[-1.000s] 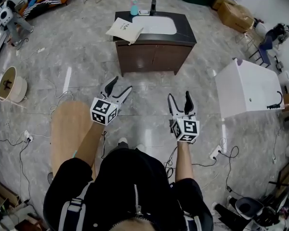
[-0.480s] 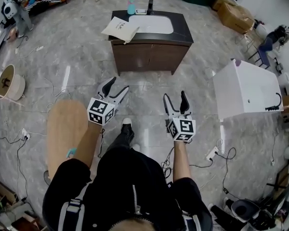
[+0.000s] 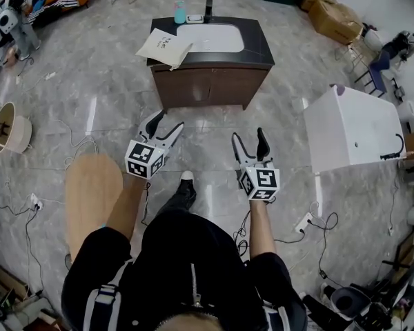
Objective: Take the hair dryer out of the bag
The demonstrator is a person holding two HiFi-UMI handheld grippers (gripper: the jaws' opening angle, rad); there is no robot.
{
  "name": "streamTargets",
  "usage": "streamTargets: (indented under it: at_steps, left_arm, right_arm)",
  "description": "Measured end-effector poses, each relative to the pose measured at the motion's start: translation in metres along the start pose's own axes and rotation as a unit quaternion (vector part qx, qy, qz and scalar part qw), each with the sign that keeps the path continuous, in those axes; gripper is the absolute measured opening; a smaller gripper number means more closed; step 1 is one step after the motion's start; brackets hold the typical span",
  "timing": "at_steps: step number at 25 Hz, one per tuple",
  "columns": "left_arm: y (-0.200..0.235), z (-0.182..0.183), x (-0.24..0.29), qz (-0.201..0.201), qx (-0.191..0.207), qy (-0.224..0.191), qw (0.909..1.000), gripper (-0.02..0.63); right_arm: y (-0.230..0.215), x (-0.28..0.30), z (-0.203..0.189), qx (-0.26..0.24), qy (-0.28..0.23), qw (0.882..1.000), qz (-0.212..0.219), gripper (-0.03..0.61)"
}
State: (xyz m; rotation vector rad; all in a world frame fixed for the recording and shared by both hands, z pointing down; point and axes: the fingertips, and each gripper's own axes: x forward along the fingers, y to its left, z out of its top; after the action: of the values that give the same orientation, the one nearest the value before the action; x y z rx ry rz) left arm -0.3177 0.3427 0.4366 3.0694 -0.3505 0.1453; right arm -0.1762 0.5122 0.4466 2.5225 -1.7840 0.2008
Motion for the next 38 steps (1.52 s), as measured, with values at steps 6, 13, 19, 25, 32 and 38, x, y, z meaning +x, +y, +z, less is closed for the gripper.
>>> streamTargets:
  at_steps: [6,13,19,25,32,38]
  left_arm:
    - [0.040,0.007,0.046,-0.008,0.000,0.004,1.0000,0.308]
    - [0.093,0.009,0.099,-0.015,0.004,0.010,0.9998,0.308]
    - [0.128,0.005,0.127,-0.017,0.006,0.015,0.9997,0.308]
    - [0.158,0.000,0.143,-0.007,0.002,0.026,0.9996,0.308]
    - [0.185,0.000,0.166,0.011,0.004,0.024,0.9996,0.308]
    - [0.220,0.001,0.196,0.045,0.001,0.029,0.9986,0.308]
  right_arm:
    - [-0.017,0.058,0.008,0.003,0.009,1.000,-0.004,0.338]
    - [-0.031,0.128,0.022,0.001,0.010,1.000,-0.011,0.339]
    - [-0.040,0.170,0.022,0.006,0.016,1.000,-0.020,0.339]
    - [-0.046,0.204,0.022,0.004,0.026,1.000,-0.017,0.339]
    - [-0.054,0.255,0.020,0.005,0.032,0.999,0.003,0.339]
    - [-0.071,0.317,0.023,0.000,0.039,0.999,0.036,0.339]
